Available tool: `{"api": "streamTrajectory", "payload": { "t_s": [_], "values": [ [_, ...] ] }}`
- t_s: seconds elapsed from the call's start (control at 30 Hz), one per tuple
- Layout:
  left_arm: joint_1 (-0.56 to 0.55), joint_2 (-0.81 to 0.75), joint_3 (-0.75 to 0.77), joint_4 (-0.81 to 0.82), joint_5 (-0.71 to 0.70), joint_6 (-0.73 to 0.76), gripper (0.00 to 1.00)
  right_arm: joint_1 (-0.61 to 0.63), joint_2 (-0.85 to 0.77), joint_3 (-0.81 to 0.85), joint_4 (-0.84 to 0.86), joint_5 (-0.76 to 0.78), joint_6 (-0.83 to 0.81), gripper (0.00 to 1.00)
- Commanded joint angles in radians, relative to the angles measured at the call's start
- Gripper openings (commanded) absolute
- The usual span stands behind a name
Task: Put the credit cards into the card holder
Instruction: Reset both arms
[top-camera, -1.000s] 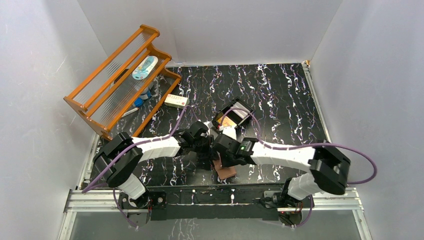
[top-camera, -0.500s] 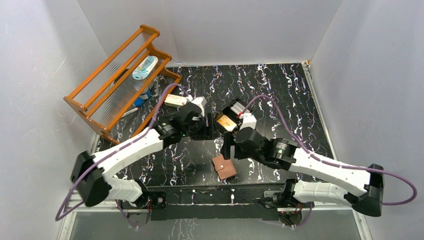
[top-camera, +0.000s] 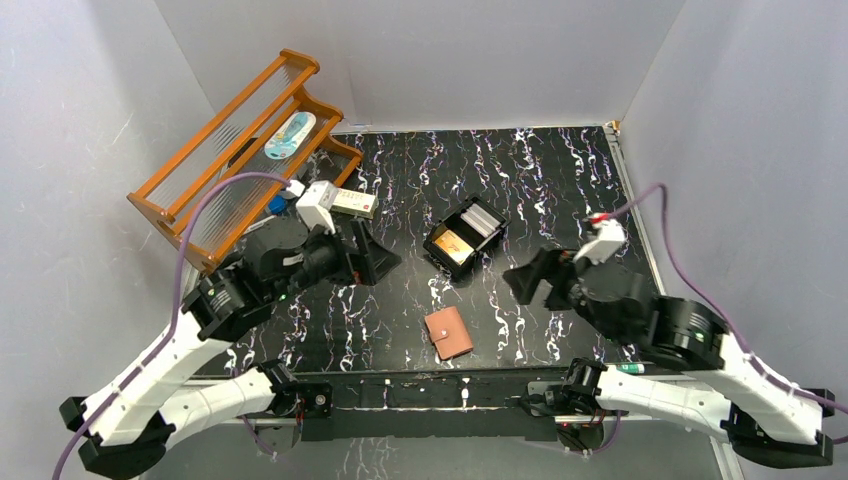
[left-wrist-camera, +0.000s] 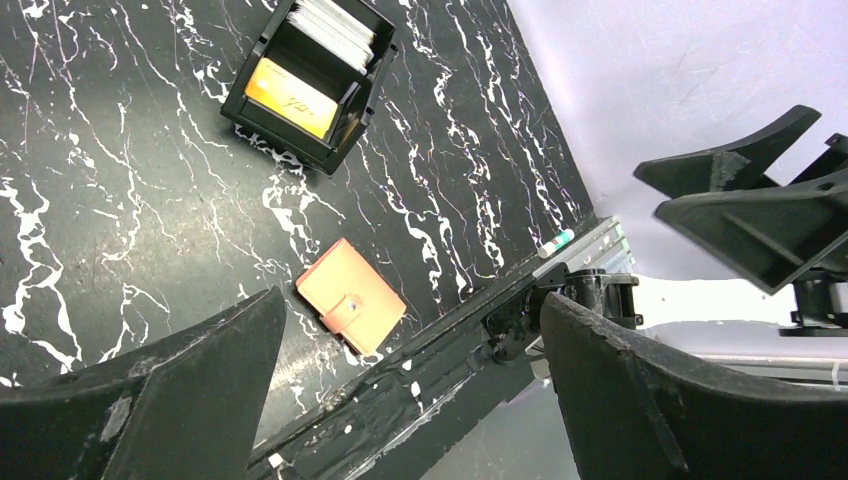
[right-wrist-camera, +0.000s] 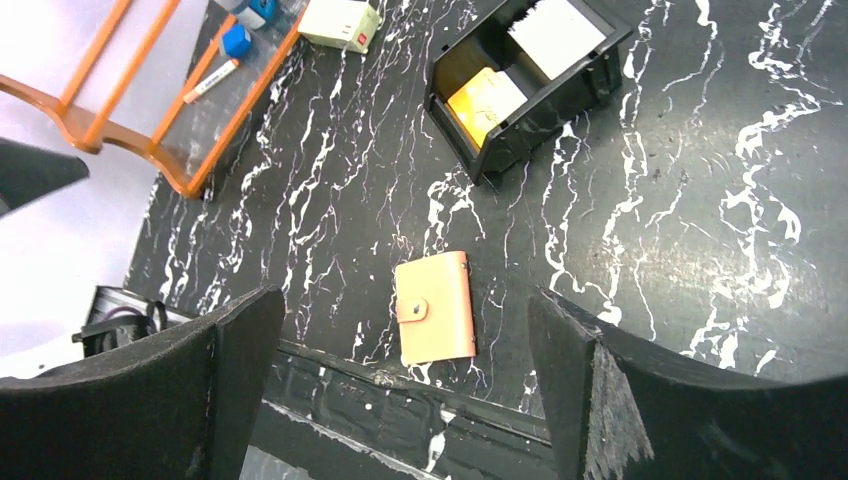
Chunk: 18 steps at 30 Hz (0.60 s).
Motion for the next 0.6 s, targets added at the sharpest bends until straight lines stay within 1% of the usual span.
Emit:
{"api": "streamTrajectory", "payload": {
  "t_s": [0.0, 0.13, 0.33, 0.57],
  "values": [
    [0.003, -0.083, -0.084, -0.054, 0.003, -0.035, 0.99, -0.001, -0.063, 0.017, -0.077, 0.05, 0.073, 0.98],
    [0.003, -0.123, -0.135, -0.048, -0.005, -0.058, 0.99, -0.001, -0.054, -0.003, -0.085, 0.023, 0.103, 0.98],
    [0.004, -0.155, -0.143, -0.012, -0.032, -0.049, 0.99, -0.002, -0.016, -0.001, -0.065, 0.008, 0.095, 0.98],
    [0.003, -0.144, -0.135, -0.001, -0.03, -0.029, 0.99, -0.001, -0.01, 0.002, -0.042, 0.004, 0.08, 0.98]
  ]
}}
